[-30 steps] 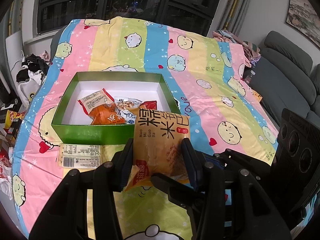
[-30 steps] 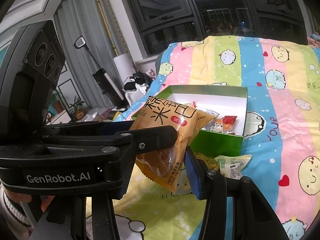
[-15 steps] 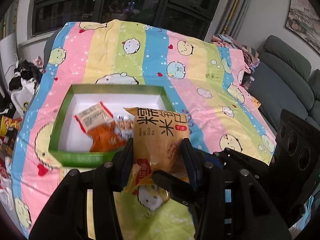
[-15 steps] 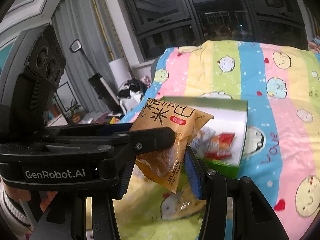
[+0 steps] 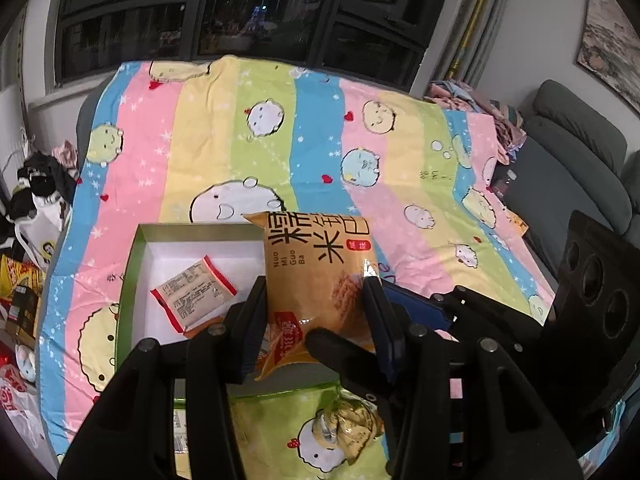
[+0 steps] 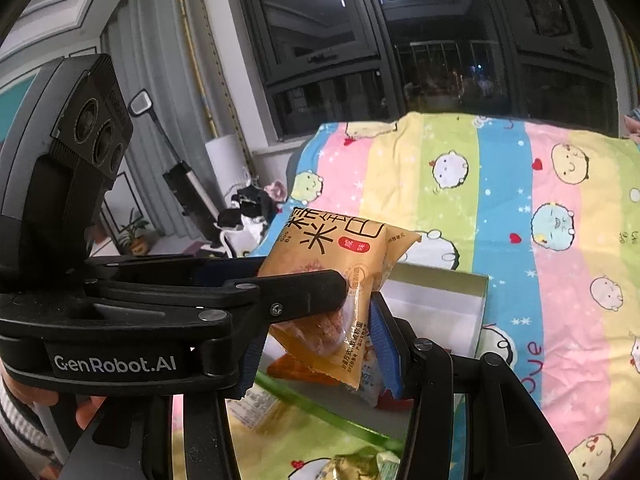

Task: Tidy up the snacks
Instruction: 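Lift the rice cracker bag into the green box and release it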

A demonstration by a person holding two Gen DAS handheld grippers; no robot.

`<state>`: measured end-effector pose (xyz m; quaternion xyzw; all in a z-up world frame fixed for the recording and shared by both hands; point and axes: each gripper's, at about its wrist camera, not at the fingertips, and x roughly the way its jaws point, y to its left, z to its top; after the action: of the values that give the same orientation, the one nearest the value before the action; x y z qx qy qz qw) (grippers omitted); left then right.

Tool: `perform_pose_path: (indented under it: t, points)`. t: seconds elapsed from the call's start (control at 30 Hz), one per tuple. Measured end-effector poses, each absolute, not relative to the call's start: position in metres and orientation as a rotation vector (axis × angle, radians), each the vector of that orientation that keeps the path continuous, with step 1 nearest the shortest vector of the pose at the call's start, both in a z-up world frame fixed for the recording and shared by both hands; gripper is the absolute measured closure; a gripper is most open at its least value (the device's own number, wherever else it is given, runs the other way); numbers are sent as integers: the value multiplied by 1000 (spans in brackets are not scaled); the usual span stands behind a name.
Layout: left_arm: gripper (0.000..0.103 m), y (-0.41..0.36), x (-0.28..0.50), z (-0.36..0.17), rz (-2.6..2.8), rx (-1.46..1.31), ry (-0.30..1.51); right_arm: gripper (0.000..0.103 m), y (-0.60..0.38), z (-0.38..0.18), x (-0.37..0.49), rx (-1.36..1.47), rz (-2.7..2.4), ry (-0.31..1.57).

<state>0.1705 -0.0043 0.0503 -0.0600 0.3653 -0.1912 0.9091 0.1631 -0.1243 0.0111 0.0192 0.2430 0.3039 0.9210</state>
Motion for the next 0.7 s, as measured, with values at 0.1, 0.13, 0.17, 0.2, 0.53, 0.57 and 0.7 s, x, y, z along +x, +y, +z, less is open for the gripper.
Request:
perform_pose_path:
  t: [0.1, 0.13, 0.17, 0.2, 0.53, 0.57, 0.7]
  points:
    - [57, -1, 181, 34, -381, -137, 787, 52, -121, -1, 175, 45, 627, 542]
    - [57, -1, 185, 28, -376, -142, 799, 52, -119, -8, 180, 44, 627, 563]
    - [57, 1, 188, 21, -369, -148, 817, 52, -118, -12, 184, 45, 627, 577]
    - [57, 2, 191, 14, -365, -154, 832, 52, -116, -17, 187, 46, 628, 593]
    - [57, 9, 210, -30, -338, -203, 939, 53, -103, -60, 211, 33, 607, 729]
    - [57, 9, 212, -32, -337, -204, 943, 53, -102, -62, 212, 28, 605, 736]
    - [57, 11, 215, -37, -331, -204, 948, 53, -99, -65, 216, 14, 600, 752]
